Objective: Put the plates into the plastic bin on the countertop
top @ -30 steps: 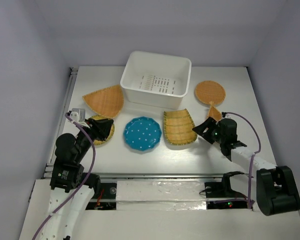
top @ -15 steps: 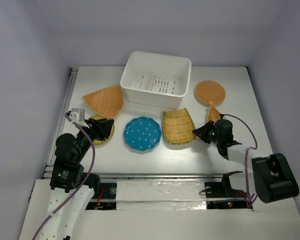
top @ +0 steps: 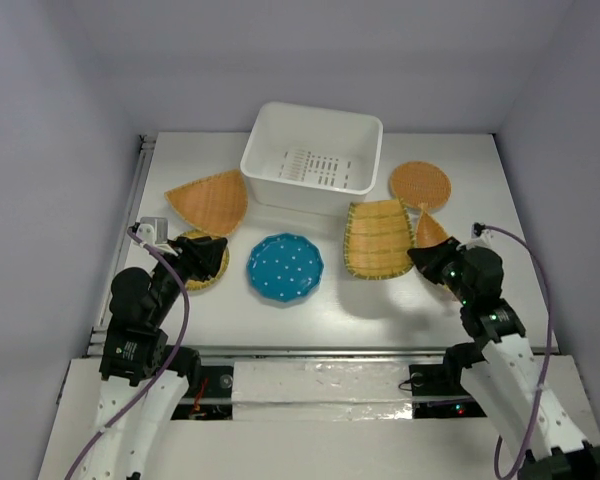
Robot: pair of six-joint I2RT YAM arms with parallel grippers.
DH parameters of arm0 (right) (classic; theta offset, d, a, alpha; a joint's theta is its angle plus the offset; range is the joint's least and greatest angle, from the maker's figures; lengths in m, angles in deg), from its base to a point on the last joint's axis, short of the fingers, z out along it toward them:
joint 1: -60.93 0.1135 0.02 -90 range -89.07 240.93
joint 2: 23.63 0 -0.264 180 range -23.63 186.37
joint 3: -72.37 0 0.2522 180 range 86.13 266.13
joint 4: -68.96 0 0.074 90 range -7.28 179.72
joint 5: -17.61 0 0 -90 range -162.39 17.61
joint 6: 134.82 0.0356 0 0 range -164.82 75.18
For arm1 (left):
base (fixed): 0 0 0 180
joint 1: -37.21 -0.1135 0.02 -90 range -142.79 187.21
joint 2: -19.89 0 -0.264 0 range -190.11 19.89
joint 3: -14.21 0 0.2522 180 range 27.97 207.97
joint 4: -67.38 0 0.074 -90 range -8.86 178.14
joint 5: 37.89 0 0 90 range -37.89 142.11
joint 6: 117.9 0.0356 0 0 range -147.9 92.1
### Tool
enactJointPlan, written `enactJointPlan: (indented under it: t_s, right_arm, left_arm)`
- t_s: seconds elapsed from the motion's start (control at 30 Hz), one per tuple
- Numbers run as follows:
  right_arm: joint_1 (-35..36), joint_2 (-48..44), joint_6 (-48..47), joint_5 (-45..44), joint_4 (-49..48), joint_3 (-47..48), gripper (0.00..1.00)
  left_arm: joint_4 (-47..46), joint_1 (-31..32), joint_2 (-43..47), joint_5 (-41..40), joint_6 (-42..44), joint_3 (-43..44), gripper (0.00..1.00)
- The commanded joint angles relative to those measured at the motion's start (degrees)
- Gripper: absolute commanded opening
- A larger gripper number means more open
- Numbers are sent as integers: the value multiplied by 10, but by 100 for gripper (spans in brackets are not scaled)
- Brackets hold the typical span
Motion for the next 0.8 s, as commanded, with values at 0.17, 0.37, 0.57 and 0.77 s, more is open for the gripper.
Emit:
enactJointPlan:
  t_s: [0.17,0.37,0.57,0.77]
  right_arm:
    - [2,52,-77,70,-15,214,0]
    - [2,187,-97,76,-99,328,0]
    - [2,366,-119,77,-165,441,0]
    - [2,561,-121,70,-172,576,0]
  left_arm:
    - [-16,2,6,-14,-5,-2,43]
    - [-16,2,11,-16,-6,-3,44]
    - [-17,2,15,-14,-6,-3,44]
    - [-16,2,19,-16,-7,-4,45]
